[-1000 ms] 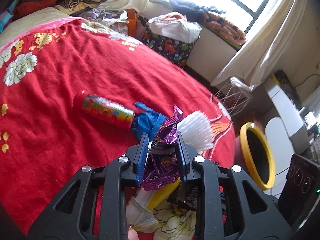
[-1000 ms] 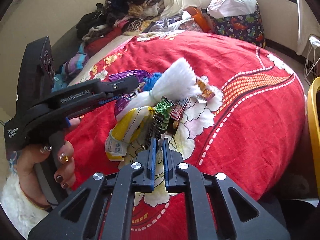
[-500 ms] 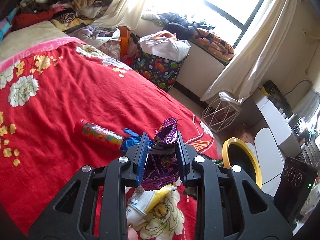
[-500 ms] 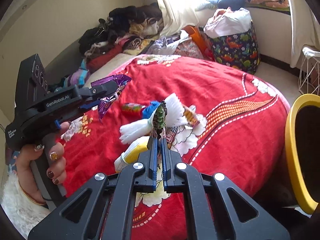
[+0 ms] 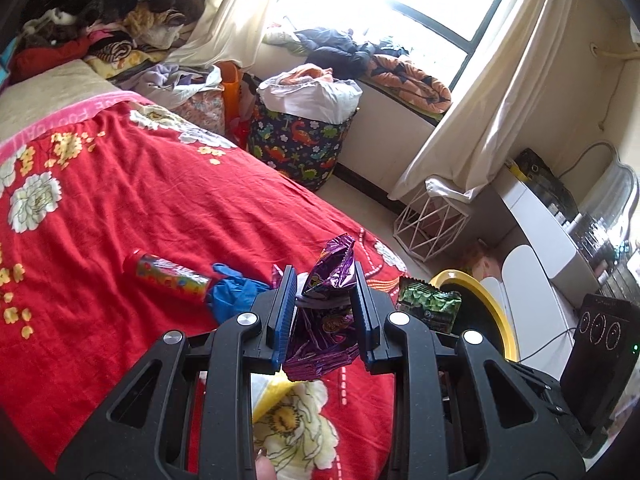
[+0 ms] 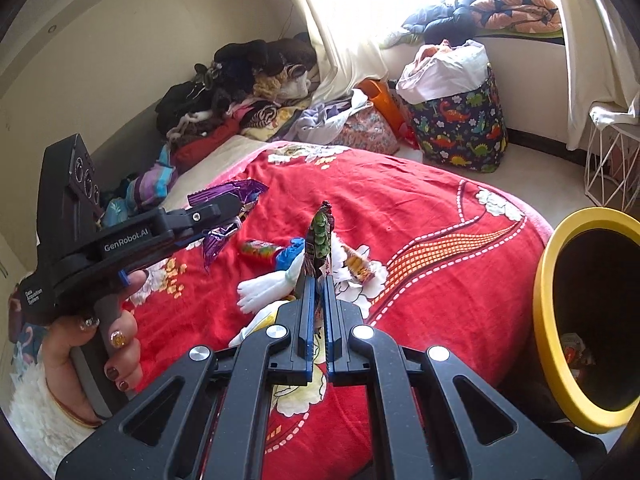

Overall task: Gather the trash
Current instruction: 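Carry the purple and green wrappers over the yellow bin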

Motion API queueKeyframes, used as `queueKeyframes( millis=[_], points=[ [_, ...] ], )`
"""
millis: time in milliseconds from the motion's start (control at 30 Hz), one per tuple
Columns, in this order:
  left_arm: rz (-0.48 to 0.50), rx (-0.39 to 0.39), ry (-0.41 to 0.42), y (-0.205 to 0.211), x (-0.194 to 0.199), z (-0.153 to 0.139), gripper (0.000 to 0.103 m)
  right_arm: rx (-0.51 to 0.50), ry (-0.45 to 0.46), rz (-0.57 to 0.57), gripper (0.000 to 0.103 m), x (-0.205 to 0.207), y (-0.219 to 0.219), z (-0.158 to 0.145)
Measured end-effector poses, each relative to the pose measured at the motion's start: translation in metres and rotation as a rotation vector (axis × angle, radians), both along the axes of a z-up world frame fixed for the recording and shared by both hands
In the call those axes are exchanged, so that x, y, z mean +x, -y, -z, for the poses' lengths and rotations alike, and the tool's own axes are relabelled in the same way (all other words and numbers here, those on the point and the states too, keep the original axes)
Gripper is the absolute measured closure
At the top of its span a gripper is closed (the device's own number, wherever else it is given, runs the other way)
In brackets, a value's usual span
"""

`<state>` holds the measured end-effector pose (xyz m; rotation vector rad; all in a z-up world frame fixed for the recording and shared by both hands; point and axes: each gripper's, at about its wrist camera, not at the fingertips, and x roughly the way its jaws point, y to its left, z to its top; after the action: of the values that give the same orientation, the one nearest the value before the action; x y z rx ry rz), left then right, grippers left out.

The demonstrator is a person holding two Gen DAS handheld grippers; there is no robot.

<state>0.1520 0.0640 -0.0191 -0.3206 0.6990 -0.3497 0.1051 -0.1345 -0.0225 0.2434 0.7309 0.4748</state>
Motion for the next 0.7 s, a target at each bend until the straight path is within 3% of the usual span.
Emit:
queueKeyframes(
  millis=[700],
  points=[
    [0.097, 0.043, 0.024, 0.061, -0.008, -0.01, 0.082, 0.006, 0.061, 0.12, 0.099, -0.008, 0.053, -0.017]
  ],
)
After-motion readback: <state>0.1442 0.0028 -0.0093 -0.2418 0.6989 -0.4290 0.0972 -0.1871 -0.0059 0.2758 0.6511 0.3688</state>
